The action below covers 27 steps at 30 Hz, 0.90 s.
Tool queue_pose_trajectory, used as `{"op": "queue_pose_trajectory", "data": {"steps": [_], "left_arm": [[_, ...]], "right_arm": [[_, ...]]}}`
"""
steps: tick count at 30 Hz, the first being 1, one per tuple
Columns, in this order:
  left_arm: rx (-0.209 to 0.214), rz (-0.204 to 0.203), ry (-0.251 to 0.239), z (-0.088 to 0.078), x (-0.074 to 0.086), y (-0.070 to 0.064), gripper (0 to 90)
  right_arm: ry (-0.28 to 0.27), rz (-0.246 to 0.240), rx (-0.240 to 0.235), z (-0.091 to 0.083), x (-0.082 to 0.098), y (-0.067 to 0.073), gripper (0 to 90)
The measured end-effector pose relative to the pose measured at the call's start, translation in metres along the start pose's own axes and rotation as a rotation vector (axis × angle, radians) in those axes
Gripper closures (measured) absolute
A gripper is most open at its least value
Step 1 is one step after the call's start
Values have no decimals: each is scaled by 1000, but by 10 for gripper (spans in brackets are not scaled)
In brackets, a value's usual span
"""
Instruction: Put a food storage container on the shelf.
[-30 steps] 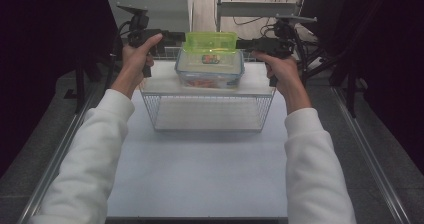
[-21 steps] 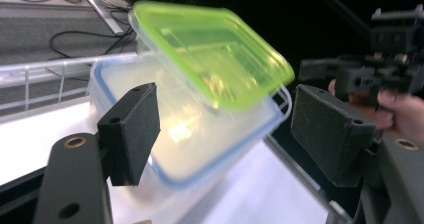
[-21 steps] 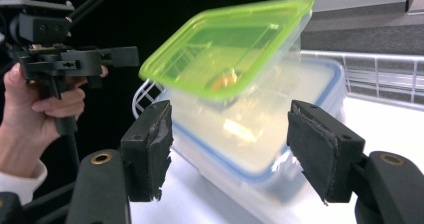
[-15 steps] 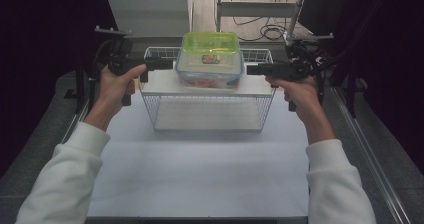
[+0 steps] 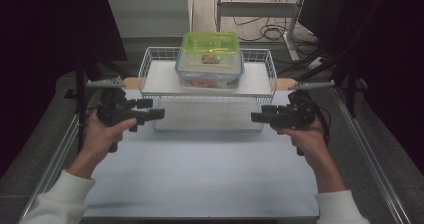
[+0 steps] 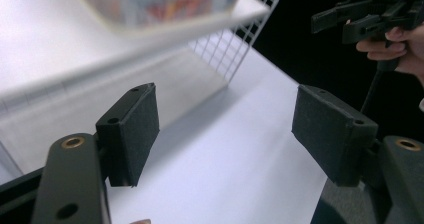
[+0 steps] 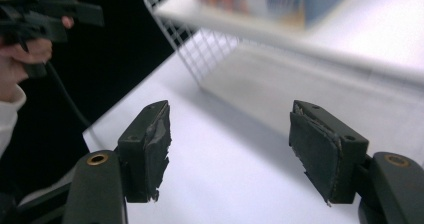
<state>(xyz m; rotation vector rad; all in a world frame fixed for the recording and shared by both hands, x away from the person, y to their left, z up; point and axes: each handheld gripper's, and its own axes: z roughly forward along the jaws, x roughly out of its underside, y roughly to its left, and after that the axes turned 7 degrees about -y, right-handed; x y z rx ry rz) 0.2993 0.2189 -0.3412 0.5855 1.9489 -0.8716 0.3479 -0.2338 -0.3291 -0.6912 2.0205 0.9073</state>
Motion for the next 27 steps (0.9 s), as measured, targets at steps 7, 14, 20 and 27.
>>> {"op": "queue_pose_trajectory", "data": {"steps": [7, 14, 20, 27], "left_arm": [[-48, 3, 65, 1, 49, -3, 258], [-80, -23, 109, 7, 84, 7, 258], [-100, -38, 147, 14, 97, 14, 258], [-99, -39, 130, 10, 99, 11, 258]], "right_arm": [[84, -29, 33, 6, 51, -2, 330], [172, -2, 47, 21, 87, -20, 329], [173, -4, 56, 23, 90, -21, 329], [151, -8, 62, 19, 91, -19, 322]]}}
